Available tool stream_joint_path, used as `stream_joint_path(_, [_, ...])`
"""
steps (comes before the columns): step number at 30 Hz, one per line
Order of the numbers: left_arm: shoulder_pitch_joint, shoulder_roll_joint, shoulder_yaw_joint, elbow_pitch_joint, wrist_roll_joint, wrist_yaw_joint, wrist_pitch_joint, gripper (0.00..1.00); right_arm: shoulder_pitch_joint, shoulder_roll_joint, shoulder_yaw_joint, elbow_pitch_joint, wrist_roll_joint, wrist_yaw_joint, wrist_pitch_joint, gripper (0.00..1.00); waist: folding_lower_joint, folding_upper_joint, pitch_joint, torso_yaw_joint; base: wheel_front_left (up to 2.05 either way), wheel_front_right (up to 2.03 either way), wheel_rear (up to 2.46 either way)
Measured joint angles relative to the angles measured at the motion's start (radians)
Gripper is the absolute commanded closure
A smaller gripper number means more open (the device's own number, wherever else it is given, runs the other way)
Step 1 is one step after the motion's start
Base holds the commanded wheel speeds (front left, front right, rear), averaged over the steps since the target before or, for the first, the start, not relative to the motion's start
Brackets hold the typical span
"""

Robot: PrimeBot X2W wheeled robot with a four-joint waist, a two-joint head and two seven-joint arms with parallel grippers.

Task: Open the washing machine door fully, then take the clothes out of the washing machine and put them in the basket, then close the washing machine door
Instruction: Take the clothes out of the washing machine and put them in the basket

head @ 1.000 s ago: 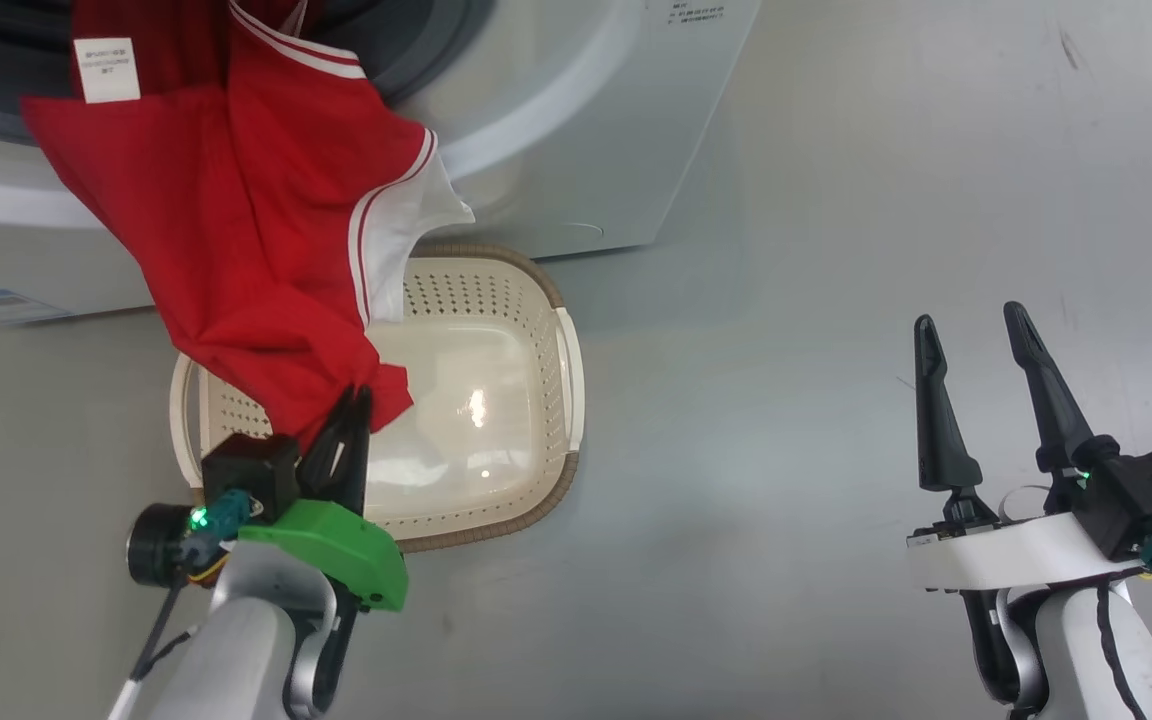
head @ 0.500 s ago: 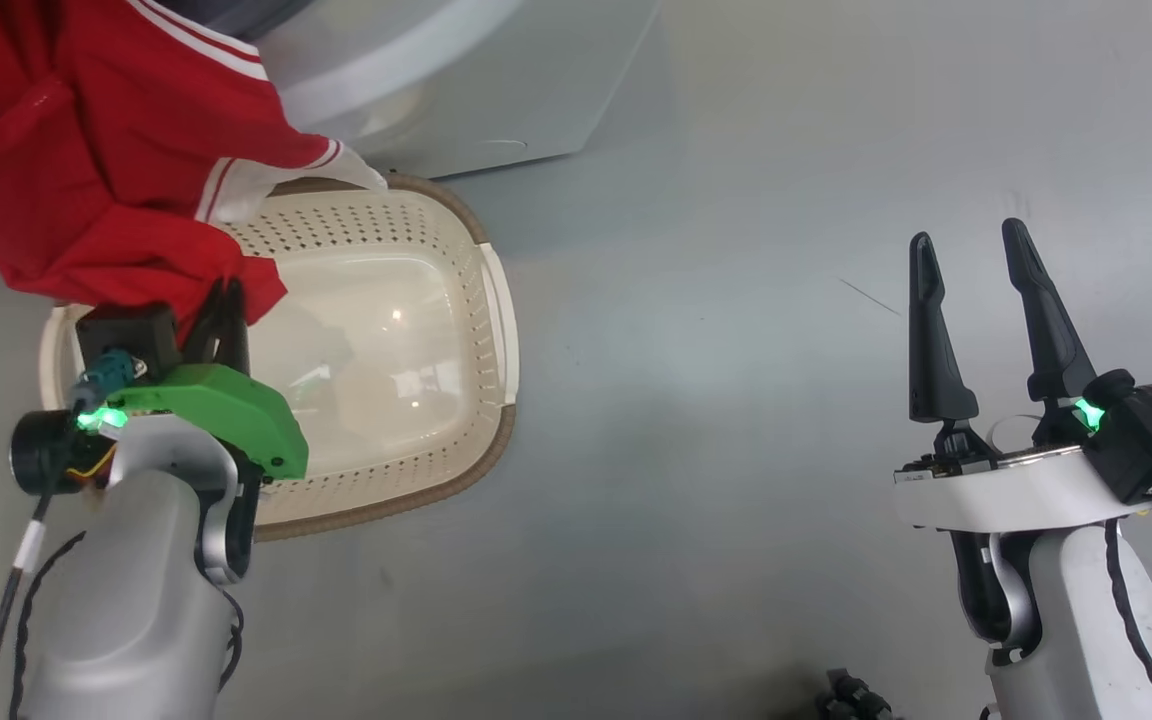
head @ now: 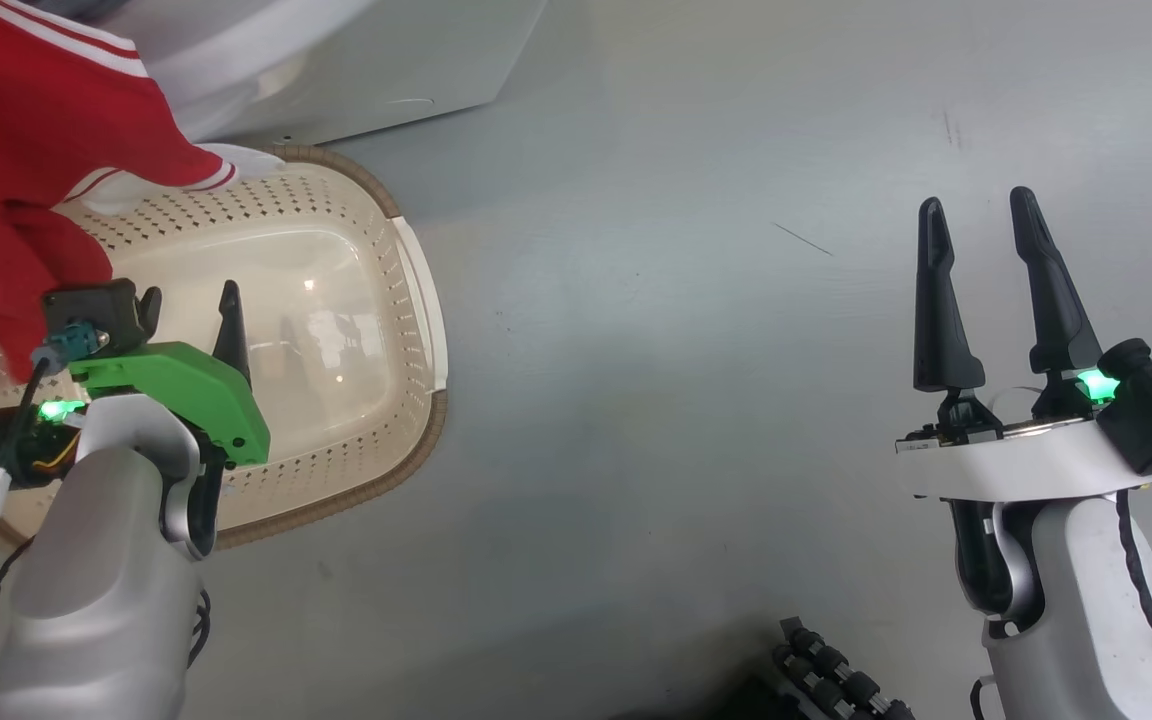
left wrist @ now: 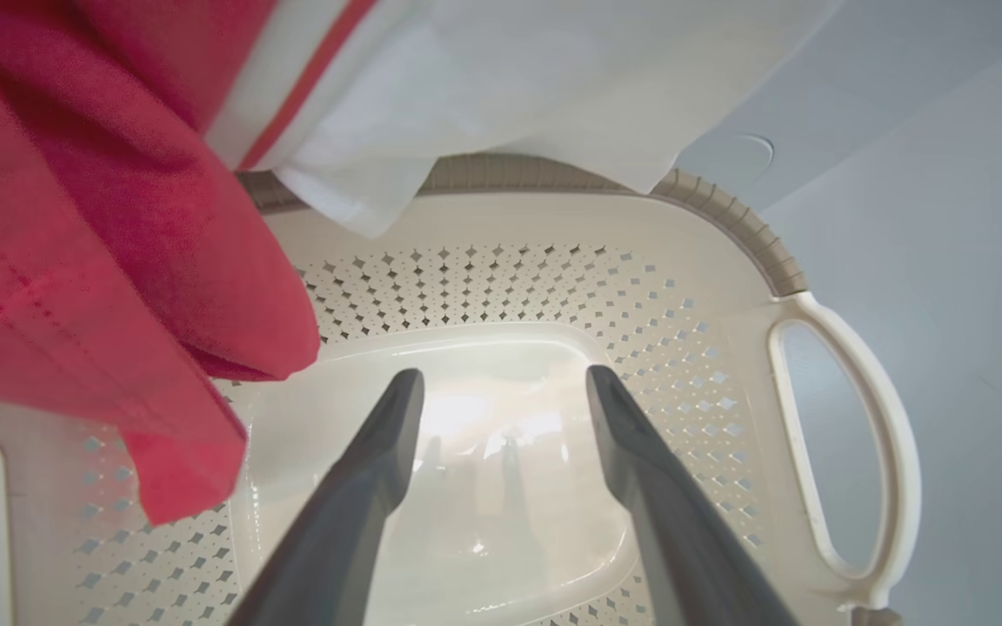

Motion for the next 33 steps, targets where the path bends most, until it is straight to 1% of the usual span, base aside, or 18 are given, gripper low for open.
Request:
stream_joint_path(2, [-0.003, -0.002, 0.001, 0.027, 0.0, -0.001, -0.012, 0.0, -0.01, 0.0, 0.0, 0.004, 0.001, -0.006, 0.0, 0.0, 0.0, 0.0, 0.0, -0.002, 0.0, 0.0, 0.0])
stream_joint_path(8, [-0.01, -0.01, -0.003, 0.086, 0.0, -0.012, -0.059, 0.0, -0.013, 0.001, 0.0, 0.016, 0.001, -0.008, 0.0, 0.0, 0.0, 0.0, -0.026, 0.011, 0.0, 0.0, 0.0])
stream_joint_path(14, [-0.01, -0.013, -0.022, 0.111, 0.008, -0.02, -0.11, 0.0, -0.013, 0.001, 0.0, 0.034, -0.001, -0.008, 0.0, 0.0, 0.0, 0.0, -0.052, 0.026, 0.0, 0.0, 0.0])
stream_joint_path(18, [-0.01, -0.03, -0.034, 0.12, 0.013, -0.031, -0.154, 0.0, -0.012, 0.001, -0.004, 0.046, -0.012, -0.007, 0.0, 0.0, 0.0, 0.0, -0.078, 0.04, 0.0, 0.0, 0.0])
stream_joint_path(22, [-0.009, -0.036, -0.044, 0.115, 0.021, -0.037, -0.202, 0.0, -0.007, 0.0, -0.007, 0.068, -0.037, -0.002, 0.0, 0.0, 0.0, 0.0, -0.108, 0.058, 0.0, 0.0, 0.0])
stream_joint_path(25, [-0.008, -0.039, -0.054, 0.101, 0.029, -0.046, -0.215, 0.0, -0.004, 0.0, -0.009, 0.079, -0.051, -0.002, 0.0, 0.0, 0.0, 0.0, -0.133, 0.074, 0.0, 0.0, 0.0])
stream_joint_path(27, [-0.007, -0.05, -0.058, 0.086, 0.029, -0.06, -0.22, 0.0, 0.003, 0.0, -0.021, 0.083, -0.056, -0.002, 0.0, 0.0, 0.0, 0.0, -0.151, 0.086, 0.0, 0.0, 0.0])
stream_joint_path(30, [-0.006, -0.065, -0.061, 0.051, 0.029, -0.062, -0.23, 0.0, 0.02, -0.004, -0.031, 0.093, -0.067, 0.0, 0.0, 0.0, 0.0, -0.0001, -0.177, 0.108, 0.0, 0.0, 0.0])
stream_joint_path(33, [0.012, -0.066, -0.062, 0.016, 0.029, -0.063, -0.232, 0.0, 0.035, -0.013, -0.034, 0.104, -0.074, 0.003, 0.0, 0.0, 0.0, -0.0001, -0.206, 0.131, 0.0, 0.0, 0.0])
